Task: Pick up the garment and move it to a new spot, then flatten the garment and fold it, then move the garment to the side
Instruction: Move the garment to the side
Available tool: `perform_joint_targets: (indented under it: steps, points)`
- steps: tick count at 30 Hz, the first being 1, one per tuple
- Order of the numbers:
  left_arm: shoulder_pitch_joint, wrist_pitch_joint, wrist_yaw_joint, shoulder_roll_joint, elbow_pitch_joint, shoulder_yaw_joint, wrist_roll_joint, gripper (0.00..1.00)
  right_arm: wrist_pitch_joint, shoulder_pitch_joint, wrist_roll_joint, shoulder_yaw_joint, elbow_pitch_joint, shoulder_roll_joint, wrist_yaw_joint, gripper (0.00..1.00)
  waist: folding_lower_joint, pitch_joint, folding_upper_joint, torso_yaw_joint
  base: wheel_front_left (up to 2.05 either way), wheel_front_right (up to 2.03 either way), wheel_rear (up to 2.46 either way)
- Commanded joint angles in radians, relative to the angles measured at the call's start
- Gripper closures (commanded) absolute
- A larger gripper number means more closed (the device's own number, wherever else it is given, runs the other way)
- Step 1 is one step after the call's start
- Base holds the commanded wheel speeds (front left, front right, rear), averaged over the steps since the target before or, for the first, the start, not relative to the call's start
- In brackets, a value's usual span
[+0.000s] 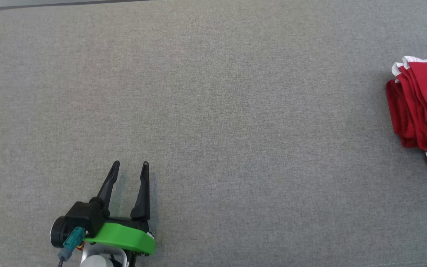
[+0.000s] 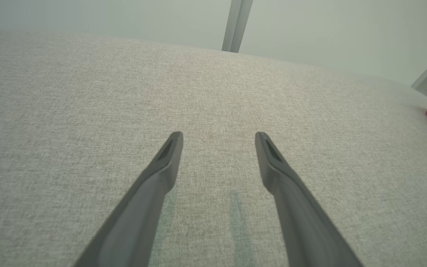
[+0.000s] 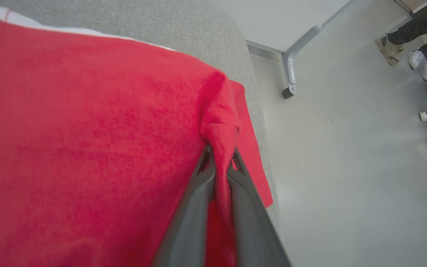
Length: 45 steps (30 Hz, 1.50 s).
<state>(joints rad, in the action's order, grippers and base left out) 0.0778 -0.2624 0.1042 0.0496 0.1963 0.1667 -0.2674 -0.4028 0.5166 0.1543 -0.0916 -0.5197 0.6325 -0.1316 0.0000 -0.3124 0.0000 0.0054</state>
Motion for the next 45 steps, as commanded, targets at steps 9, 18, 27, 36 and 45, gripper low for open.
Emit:
perform_joint_targets:
  steps: [9,18,27,36,45]
  points:
    - [-0.010,-0.002,-0.009,0.002,0.003,0.001,0.001,0.00,0.154,0.022,-0.136,-0.068,-0.077,-0.066,0.002,0.00,0.0000,0.018,0.0000,-0.013,0.00,0.00,0.00]
    - [-0.058,-0.002,-0.022,0.002,0.007,-0.024,-0.037,0.00,0.467,-0.055,-0.097,-0.211,0.068,-0.237,0.002,0.00,0.0000,0.106,0.0000,-0.028,0.00,0.00,0.00]
    - [-0.122,-0.002,-0.022,0.002,0.006,-0.081,-0.062,0.00,0.586,-0.341,0.096,-0.093,0.263,-0.353,0.002,0.00,0.0000,0.222,0.0000,-0.024,0.00,0.00,0.00]
    - [-0.154,-0.002,-0.012,0.002,0.038,-0.094,-0.044,0.00,0.665,-0.517,0.058,-0.039,0.257,-0.465,0.002,0.00,0.0000,0.292,0.0000,0.001,0.00,0.00,0.00]
    - [-0.145,-0.002,-0.005,0.002,0.051,-0.094,-0.012,0.00,0.668,-0.580,-0.090,-0.062,0.399,-0.549,0.002,0.00,0.0000,0.306,0.0000,0.016,0.00,0.00,0.00]
